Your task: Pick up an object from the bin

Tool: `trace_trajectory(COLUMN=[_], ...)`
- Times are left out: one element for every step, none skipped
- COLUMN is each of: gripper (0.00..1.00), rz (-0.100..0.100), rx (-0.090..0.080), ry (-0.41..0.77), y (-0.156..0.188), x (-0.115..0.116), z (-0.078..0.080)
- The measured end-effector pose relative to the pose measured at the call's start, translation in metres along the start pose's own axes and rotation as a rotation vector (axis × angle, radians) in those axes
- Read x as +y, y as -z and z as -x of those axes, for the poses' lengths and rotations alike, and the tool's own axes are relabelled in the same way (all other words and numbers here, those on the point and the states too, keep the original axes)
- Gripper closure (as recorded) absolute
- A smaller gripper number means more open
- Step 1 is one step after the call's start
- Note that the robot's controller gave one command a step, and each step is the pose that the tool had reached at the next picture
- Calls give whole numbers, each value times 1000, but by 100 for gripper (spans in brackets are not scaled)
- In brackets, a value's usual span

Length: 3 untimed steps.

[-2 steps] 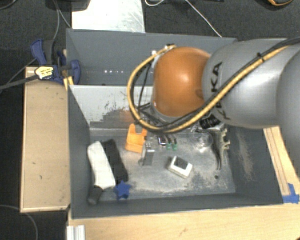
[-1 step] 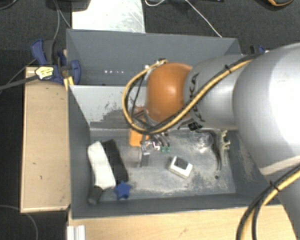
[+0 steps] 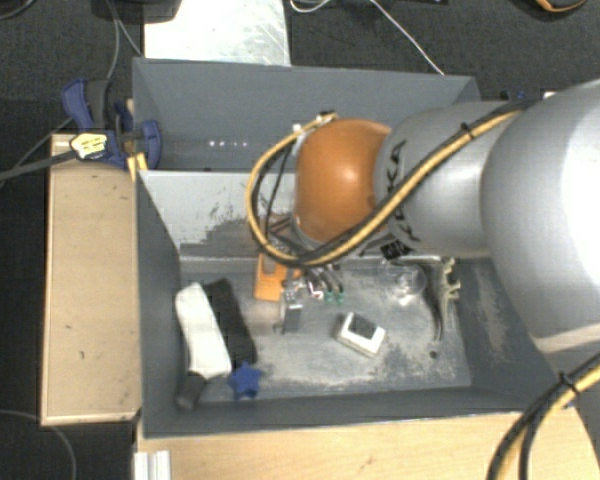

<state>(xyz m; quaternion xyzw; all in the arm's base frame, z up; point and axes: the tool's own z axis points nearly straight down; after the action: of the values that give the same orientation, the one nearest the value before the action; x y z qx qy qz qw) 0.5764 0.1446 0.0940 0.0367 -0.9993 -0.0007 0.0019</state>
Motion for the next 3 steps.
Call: trace_trajectory(gripper=[0,0,100], rz=[0,1,2], rx=[-1,-3,-3], ry=[-3,155,-3], y=[-25,-23,-24], x=[-4,-13,-4], z=[10,11,11])
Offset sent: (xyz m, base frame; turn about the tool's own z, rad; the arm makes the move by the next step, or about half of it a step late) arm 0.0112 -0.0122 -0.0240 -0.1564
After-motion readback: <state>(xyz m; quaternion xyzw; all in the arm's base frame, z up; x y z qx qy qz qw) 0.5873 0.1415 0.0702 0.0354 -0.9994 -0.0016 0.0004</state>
